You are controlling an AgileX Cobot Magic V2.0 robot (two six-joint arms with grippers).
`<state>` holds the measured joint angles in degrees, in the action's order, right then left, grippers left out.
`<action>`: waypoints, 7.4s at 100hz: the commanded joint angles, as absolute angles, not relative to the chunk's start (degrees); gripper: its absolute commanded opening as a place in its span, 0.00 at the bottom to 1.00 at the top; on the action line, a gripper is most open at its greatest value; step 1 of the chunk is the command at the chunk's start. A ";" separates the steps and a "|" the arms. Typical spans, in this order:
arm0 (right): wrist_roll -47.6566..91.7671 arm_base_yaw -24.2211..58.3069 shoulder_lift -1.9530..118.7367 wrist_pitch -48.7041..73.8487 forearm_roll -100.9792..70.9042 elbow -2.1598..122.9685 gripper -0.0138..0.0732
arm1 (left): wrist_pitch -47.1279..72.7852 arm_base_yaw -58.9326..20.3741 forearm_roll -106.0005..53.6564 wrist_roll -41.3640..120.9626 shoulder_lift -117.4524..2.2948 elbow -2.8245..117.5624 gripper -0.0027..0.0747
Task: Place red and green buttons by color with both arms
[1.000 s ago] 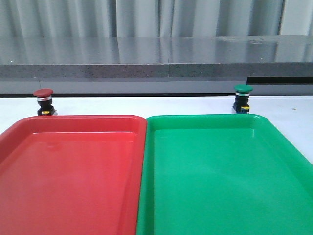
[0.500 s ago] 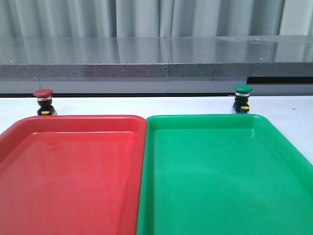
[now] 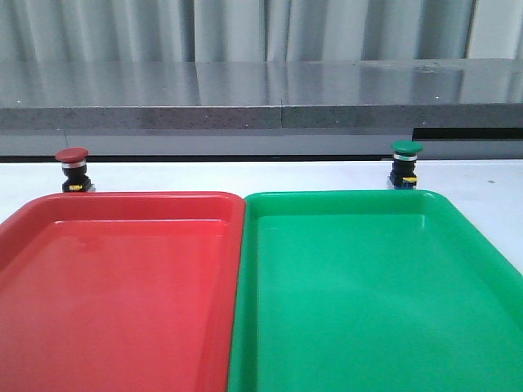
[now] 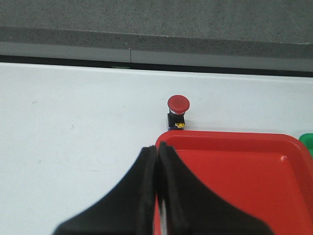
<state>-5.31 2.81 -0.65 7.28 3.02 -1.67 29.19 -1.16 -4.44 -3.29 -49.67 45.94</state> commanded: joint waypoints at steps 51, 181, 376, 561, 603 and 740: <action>-5.41 2.34 -1.73 2.17 3.71 -0.71 0.08 | 31.63 -1.12 -6.16 -3.78 -53.34 49.55 0.88; -5.41 2.34 -1.73 2.17 3.71 -0.71 0.08 | 25.17 -8.59 -4.50 -4.09 -107.00 85.50 0.86; -5.41 2.34 -1.73 2.17 3.71 -0.71 0.08 | 26.70 -7.28 -10.11 -5.05 -100.36 85.50 0.23; -5.41 2.34 -1.73 2.17 3.71 -0.71 0.08 | 4.53 -21.14 -14.62 -8.68 -94.69 53.32 0.24; -5.41 2.34 -1.73 2.17 3.71 -0.71 0.08 | 4.53 -21.23 -14.72 -8.68 -94.69 53.32 0.62; -5.41 2.34 -1.73 2.17 3.71 -0.71 0.08 | 6.06 -14.76 -4.48 -8.01 -64.98 49.86 0.72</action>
